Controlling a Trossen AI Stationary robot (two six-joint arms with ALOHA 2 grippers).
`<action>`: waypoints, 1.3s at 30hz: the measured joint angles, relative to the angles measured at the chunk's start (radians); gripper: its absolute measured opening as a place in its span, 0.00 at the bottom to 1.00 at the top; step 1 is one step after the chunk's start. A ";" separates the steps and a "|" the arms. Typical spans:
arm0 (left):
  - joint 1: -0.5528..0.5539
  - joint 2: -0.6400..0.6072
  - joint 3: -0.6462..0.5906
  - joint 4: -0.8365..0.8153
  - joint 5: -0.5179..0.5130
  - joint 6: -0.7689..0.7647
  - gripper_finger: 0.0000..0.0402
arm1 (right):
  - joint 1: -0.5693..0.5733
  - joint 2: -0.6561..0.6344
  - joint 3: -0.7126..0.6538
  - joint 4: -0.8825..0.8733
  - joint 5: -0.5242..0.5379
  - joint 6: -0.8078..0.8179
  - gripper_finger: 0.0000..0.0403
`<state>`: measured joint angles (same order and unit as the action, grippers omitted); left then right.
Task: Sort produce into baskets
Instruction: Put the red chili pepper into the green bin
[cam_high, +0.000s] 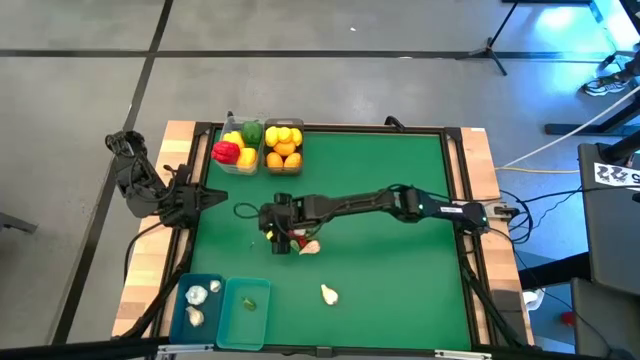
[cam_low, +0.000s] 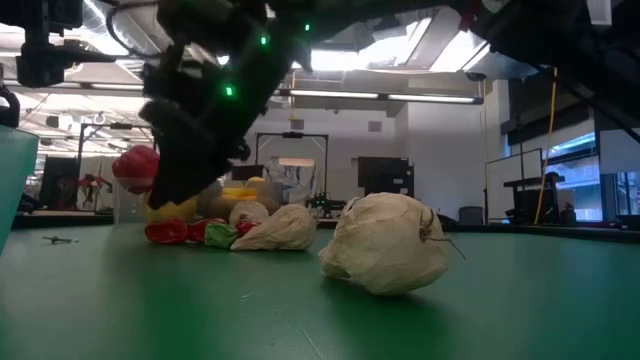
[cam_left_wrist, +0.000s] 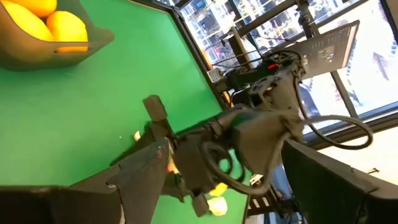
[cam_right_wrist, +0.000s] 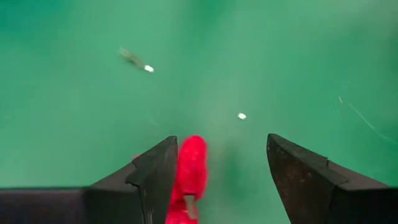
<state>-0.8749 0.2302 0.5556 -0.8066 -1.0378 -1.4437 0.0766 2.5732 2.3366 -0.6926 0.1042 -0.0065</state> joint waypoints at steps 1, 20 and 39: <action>0.000 0.000 0.000 0.000 -0.001 0.002 0.76 | -0.007 0.001 -0.001 0.000 -0.006 0.001 0.59; 0.000 0.000 0.000 -0.029 -0.026 -0.006 0.76 | -0.012 0.060 0.002 -0.012 -0.071 0.057 0.59; 0.000 0.000 -0.001 -0.029 -0.030 -0.014 0.76 | -0.005 0.058 0.003 -0.022 -0.114 0.104 0.14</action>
<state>-0.8753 0.2302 0.5549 -0.8356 -1.0679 -1.4577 0.0719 2.6308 2.3396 -0.7144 -0.0098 0.0978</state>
